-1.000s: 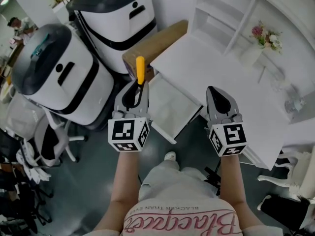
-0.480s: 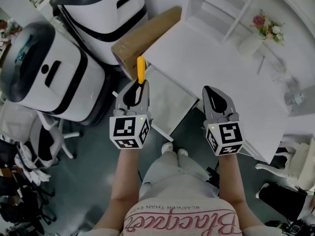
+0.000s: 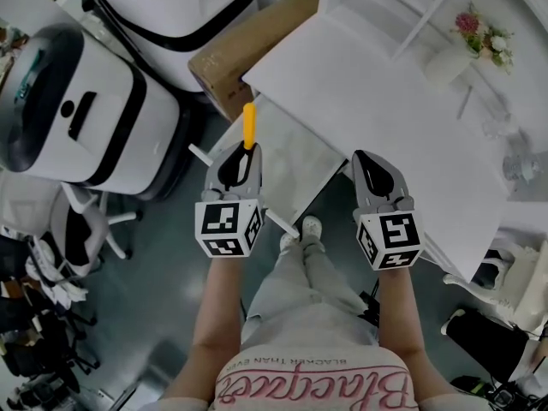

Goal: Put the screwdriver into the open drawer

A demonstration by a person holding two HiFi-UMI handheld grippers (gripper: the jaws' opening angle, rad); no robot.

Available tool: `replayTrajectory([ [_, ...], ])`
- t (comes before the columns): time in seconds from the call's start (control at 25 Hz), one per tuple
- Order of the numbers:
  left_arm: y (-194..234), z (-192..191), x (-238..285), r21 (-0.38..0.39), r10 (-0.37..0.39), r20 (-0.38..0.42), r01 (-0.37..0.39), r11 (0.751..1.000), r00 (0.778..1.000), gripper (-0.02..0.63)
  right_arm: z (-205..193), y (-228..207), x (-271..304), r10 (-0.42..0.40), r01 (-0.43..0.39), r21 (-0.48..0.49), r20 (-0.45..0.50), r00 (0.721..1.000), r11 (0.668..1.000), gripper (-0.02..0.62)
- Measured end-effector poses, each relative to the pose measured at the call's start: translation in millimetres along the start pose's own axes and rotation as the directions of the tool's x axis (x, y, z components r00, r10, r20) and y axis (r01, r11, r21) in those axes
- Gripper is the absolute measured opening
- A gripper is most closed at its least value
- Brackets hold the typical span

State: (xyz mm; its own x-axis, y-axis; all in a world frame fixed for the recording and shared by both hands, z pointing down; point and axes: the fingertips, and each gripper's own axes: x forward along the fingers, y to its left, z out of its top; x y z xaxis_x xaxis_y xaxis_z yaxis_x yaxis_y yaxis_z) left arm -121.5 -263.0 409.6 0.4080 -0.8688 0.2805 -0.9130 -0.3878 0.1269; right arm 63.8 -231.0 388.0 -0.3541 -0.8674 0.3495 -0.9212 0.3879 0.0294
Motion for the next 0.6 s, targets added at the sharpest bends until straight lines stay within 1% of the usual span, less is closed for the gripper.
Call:
replayTrajectory([
  [0.28,-2,-36,23,-0.038,0.001,-0.086,-0.004,0.999,0.996,0.091,-15,-9,12,0.026,-0.026,0.014,-0.027,0.999,1.000,0.002],
  [0.48,0,-56,38,-0.102,0.009,-0.143,-0.024,0.995,0.990,0.091,-18,-13,21,0.050,-0.050,0.000,-0.041,0.998,0.999,0.002],
  [0.6,5,-70,48,-0.140,0.023,-0.208,-0.054,0.989,0.978,0.091,-19,-16,26,0.058,-0.058,0.004,-0.047,0.997,0.998,0.002],
])
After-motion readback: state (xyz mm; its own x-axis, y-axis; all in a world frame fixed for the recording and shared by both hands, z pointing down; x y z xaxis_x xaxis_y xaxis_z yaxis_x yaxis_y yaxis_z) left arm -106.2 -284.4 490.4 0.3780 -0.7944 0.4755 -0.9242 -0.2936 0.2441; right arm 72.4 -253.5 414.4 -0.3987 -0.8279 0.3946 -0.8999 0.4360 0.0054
